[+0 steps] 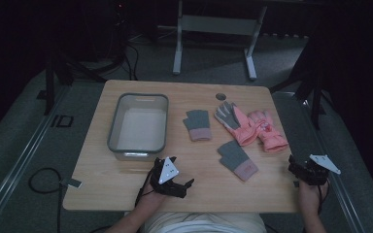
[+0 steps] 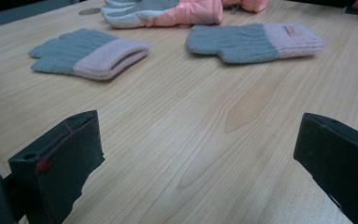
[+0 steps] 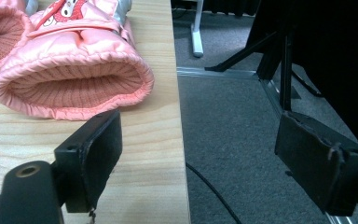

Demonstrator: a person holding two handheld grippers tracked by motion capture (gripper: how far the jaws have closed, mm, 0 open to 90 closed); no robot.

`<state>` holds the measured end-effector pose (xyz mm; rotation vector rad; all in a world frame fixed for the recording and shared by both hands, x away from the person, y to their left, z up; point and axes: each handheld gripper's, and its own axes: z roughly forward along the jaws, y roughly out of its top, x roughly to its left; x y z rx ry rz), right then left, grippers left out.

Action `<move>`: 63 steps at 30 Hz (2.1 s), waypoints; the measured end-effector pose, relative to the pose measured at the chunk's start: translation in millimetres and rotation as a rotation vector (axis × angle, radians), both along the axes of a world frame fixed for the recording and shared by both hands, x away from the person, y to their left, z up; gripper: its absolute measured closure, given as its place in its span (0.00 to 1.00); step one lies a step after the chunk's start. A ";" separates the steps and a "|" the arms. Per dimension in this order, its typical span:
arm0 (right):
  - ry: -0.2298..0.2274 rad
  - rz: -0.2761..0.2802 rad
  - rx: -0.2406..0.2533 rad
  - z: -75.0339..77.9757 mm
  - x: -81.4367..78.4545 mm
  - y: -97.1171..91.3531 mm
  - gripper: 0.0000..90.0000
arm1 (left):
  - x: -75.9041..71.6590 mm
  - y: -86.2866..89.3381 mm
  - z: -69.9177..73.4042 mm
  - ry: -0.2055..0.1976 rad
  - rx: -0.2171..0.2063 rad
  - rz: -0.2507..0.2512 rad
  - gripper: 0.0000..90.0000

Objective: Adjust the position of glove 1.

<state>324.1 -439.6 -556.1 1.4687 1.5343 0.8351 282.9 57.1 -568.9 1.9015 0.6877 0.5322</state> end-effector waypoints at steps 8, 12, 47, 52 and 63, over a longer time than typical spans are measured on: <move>0.011 0.004 -0.013 -0.1 1.4 1.9 0.17 | 1.8 -1.6 0.0 0.007 -0.004 0.002 0.01; 0.018 0.009 -0.032 -0.5 1.4 4.0 0.17 | -0.5 -1.6 0.0 -0.016 -0.003 0.006 0.03; 0.072 0.138 0.003 46.1 30.6 30.7 0.14 | -2.5 -2.2 0.0 -0.016 -0.004 -0.034 0.01; 0.037 0.165 0.014 64.3 38.4 39.9 0.14 | -2.8 -2.8 0.1 -0.018 0.002 -0.035 0.01; 0.011 0.190 -0.007 101.0 53.2 64.1 0.15 | -3.7 -4.9 -0.1 -0.027 0.020 -0.028 0.01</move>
